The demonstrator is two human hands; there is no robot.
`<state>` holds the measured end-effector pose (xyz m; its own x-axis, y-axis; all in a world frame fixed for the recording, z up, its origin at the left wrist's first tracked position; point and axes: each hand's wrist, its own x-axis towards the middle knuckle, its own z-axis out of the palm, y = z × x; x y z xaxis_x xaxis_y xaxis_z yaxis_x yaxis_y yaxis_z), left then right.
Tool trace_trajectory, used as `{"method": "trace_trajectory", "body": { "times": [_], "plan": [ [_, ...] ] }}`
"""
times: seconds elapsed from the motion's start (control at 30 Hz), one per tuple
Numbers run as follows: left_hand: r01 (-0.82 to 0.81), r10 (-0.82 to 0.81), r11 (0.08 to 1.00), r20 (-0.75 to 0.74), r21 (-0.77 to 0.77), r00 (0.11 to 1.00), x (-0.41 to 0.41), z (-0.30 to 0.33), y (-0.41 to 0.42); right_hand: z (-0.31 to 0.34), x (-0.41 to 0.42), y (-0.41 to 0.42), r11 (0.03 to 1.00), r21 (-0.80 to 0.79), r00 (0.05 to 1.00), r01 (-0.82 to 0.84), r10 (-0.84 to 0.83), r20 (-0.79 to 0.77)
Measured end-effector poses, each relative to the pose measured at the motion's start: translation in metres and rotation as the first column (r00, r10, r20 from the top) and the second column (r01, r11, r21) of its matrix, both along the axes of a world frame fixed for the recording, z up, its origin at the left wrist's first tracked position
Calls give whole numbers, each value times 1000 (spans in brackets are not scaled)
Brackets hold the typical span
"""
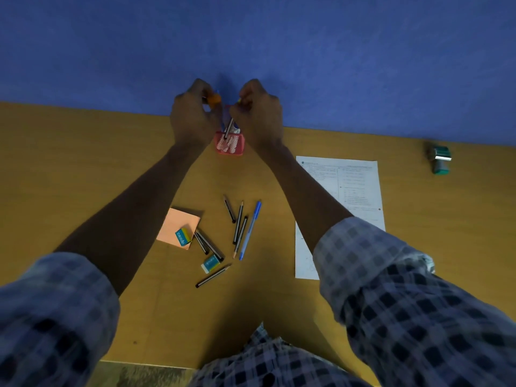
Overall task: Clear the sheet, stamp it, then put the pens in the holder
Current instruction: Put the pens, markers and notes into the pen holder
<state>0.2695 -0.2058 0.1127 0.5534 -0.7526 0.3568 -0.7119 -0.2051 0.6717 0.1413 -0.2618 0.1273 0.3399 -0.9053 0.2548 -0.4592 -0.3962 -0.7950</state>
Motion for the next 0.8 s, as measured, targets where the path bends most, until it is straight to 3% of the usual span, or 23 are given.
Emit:
{"method": "trace_trajectory", "body": {
  "times": [0.23,0.5,0.7,0.8],
  "plan": [
    [-3,0,1000,148,19,989,1,-5,4,-9,0,1,994,-103,998,41,-37,42],
    [12,-76,980,326,196,942,2,-26,8,-33,8,3,976,-186,959,-114,59,-276],
    [-38,-11,991,368,125,930,2,-30,20,-40,-8,21,971,-240,995,8,-32,-95],
    [-97,69,993,307,74,949,-2,-36,38,-56,-22,35,985,-168,993,21,-40,-110]
  ]
}}
